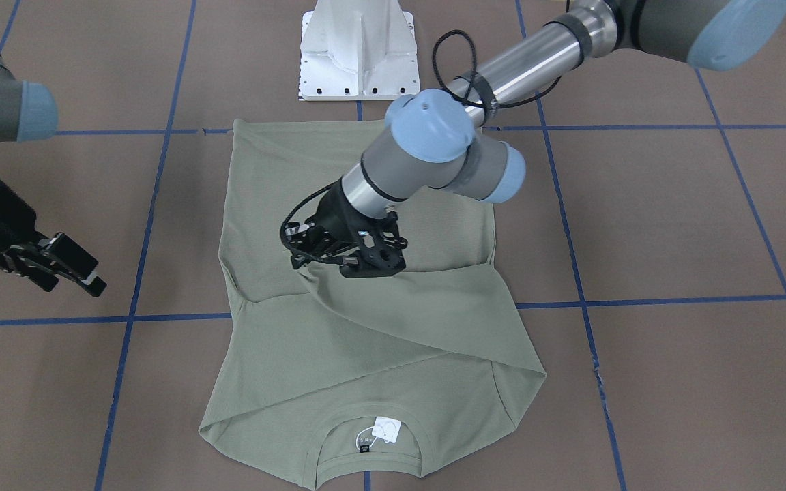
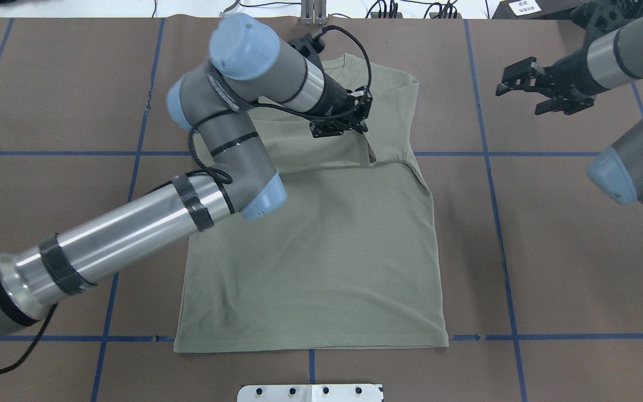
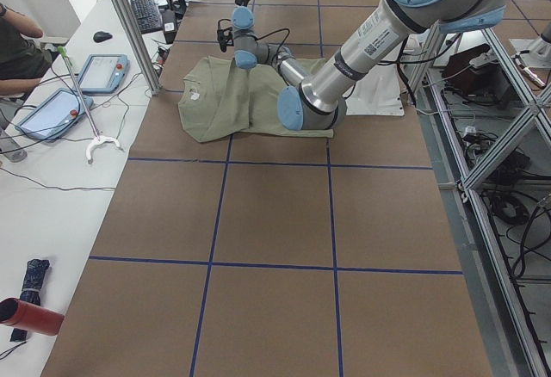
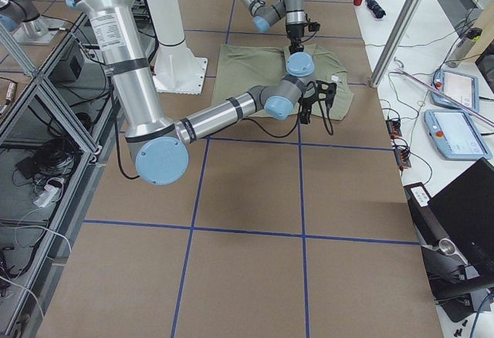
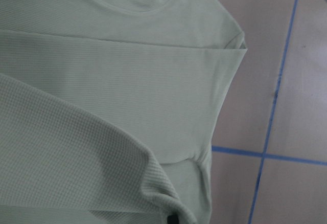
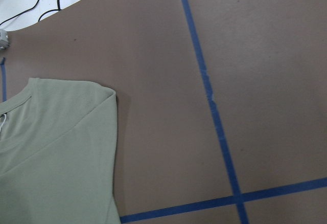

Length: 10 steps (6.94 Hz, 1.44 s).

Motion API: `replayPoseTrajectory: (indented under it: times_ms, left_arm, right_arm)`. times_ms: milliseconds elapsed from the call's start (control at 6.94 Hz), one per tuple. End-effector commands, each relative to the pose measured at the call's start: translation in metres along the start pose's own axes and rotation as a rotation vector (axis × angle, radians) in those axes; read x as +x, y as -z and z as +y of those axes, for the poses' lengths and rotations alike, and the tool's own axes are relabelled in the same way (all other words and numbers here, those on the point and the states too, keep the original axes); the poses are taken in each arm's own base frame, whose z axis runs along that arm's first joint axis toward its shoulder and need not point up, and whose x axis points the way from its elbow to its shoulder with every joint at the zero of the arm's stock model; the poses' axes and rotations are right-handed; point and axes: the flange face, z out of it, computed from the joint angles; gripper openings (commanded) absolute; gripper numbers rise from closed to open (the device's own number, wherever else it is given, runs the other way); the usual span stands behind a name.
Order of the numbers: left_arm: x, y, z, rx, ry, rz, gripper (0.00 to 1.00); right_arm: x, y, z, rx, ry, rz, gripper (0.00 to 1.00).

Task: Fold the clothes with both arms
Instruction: 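Fold the held sleeve across the shirt with the left gripper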

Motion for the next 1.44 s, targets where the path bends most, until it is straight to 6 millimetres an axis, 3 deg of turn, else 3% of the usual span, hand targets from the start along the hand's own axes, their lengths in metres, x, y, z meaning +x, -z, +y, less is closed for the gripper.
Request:
replayPoseTrajectory:
  times_ms: [0, 144, 432, 576, 720, 864, 1008, 1152, 1296]
  left_arm:
    - [0.025, -0.068, 0.047, 0.075, -0.003, 0.064, 0.0]
    - [0.023, -0.077, 0.051, 0.093, -0.003, 0.07, 0.0]
    - [0.029, -0.095, 0.049, 0.11, 0.0, 0.07, 0.25]
    - [0.03, -0.094, 0.049, 0.11, 0.001, 0.071, 0.63]
    - [0.046, -0.075, 0.054, 0.097, 0.003, 0.115, 0.7]
    - [0.036, -0.054, 0.062, 0.064, -0.001, 0.1, 0.69]
    - [0.011, -0.023, 0.068, 0.021, -0.004, 0.062, 0.68]
    - [-0.028, 0.016, 0.06, -0.001, -0.039, 0.049, 0.68]
    - [-0.065, 0.051, 0.059, 0.004, -0.08, 0.03, 0.68]
  right_arm:
    - [0.029, 0.02, -0.015, 0.004, 0.005, 0.001, 1.0]
    - [0.031, 0.021, -0.014, 0.006, 0.003, 0.002, 1.0]
    - [0.036, 0.02, -0.012, 0.006, -0.002, 0.009, 1.0]
    - [0.036, 0.02, -0.012, 0.009, -0.014, 0.01, 1.0]
    - [0.029, 0.019, -0.011, 0.009, -0.018, 0.005, 1.0]
    - [0.013, 0.006, 0.007, -0.012, -0.033, -0.001, 1.0]
    - [-0.016, -0.014, 0.04, 0.017, -0.092, 0.003, 1.0]
    - [-0.041, -0.028, 0.081, 0.031, -0.115, -0.006, 1.0]
    - [-0.055, -0.029, 0.118, -0.013, -0.196, -0.026, 1.0]
